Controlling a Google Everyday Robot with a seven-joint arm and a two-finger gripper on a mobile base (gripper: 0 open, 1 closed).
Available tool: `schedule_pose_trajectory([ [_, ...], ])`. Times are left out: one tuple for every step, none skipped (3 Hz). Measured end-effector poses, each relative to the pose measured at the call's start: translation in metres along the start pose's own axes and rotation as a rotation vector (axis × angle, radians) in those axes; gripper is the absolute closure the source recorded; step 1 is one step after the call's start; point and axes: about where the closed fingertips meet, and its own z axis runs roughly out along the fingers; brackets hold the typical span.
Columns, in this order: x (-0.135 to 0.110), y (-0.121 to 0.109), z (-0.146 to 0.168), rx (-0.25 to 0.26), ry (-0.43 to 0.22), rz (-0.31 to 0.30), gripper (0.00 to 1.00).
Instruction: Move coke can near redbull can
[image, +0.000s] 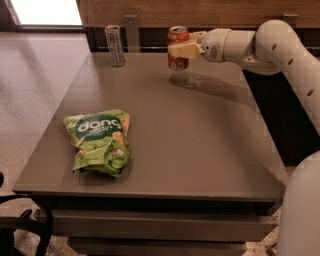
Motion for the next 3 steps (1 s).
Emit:
schedule_pose_trajectory([
  [-0.003, 0.002, 0.051, 0.004, -0.060, 0.014, 1.00],
  [-0.002, 0.006, 0.084, -0.008, -0.096, 0.016, 1.00],
  [-0.004, 0.011, 0.108, -0.011, -0.084, -0.006, 1.00],
])
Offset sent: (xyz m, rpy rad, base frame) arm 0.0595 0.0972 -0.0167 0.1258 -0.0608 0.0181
